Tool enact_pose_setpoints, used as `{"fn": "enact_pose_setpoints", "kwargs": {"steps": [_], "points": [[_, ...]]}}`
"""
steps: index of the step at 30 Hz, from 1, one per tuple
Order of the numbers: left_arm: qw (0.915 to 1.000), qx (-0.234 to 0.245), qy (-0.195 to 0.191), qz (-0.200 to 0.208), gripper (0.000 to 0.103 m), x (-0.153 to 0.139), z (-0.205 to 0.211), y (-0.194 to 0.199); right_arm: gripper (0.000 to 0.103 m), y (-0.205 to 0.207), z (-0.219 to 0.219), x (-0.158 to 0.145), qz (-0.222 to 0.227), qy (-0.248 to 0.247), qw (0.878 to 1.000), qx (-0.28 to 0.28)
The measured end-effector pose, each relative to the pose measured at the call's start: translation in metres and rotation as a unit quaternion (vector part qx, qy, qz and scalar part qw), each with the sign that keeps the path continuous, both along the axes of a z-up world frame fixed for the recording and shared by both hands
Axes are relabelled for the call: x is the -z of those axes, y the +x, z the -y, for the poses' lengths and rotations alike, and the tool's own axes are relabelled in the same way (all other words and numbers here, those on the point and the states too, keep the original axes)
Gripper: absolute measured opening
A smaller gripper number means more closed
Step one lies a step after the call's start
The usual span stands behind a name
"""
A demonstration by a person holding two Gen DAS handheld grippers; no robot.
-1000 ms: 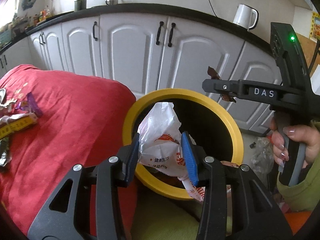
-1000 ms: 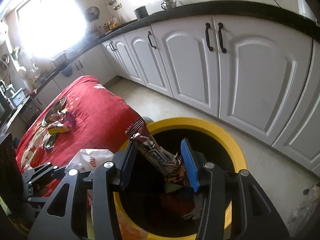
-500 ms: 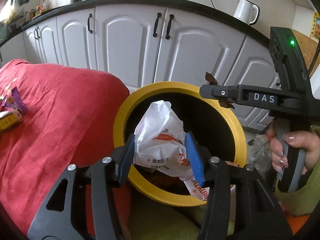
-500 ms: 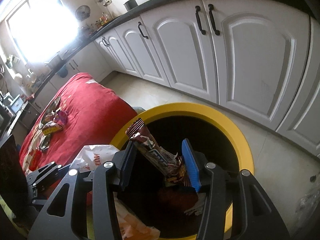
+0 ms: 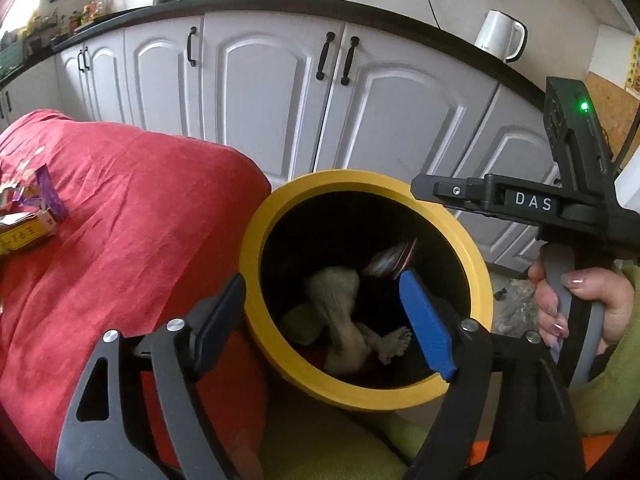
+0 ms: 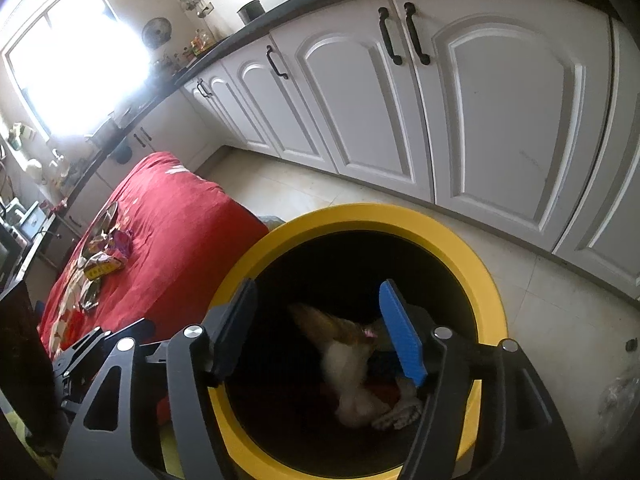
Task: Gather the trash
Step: 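Move both open tools back from the bin over the table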
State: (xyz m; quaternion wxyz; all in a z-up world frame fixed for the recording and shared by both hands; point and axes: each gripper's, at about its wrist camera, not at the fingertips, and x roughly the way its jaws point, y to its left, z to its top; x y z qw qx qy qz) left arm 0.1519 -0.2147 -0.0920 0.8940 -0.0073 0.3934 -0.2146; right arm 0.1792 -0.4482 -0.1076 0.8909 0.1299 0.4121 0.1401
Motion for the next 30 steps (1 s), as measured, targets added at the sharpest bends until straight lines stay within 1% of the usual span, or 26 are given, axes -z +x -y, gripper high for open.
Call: {"fn": "enact_pose_setpoints", "kwargs": {"steps": [3, 4, 6, 10, 15, 21, 30], "points": [[0.9999, -0.007, -0.008, 0.004, 0.082, -0.005, -0.006, -0.001, 0.066, -0.001, 0.001, -0.004, 0.004, -0.001, 1.0, 0.005], [0.9998, -0.012, -0.012, 0.006, 0.086, -0.007, -0.009, -0.001, 0.066, -0.002, 0.001, -0.005, 0.007, -0.002, 1.0, 0.006], [0.9996, -0.019, -0.02, 0.01, 0.092, -0.011, -0.015, -0.002, 0.069, -0.003, -0.001, -0.01, 0.015, -0.011, 1.0, 0.009], [0.9987, -0.04, -0.028, 0.016, 0.092, -0.019, -0.027, -0.002, 0.073, -0.007, -0.005, -0.019, 0.029, -0.011, 0.999, 0.007], [0.9972, -0.06, -0.035, 0.028, 0.092, -0.028, -0.041, -0.007, 0.077, -0.014, -0.018, -0.034, 0.054, -0.026, 0.998, -0.002], [0.9946, -0.083, -0.036, 0.05, 0.092, -0.04, -0.057, -0.013, 0.08, -0.027, -0.037, -0.053, 0.089, -0.047, 0.995, -0.024], [0.9895, -0.116, -0.042, 0.075, 0.092, -0.056, -0.082, -0.023, 0.083, -0.039, -0.061, -0.07, 0.113, -0.059, 0.99, -0.054]]}}
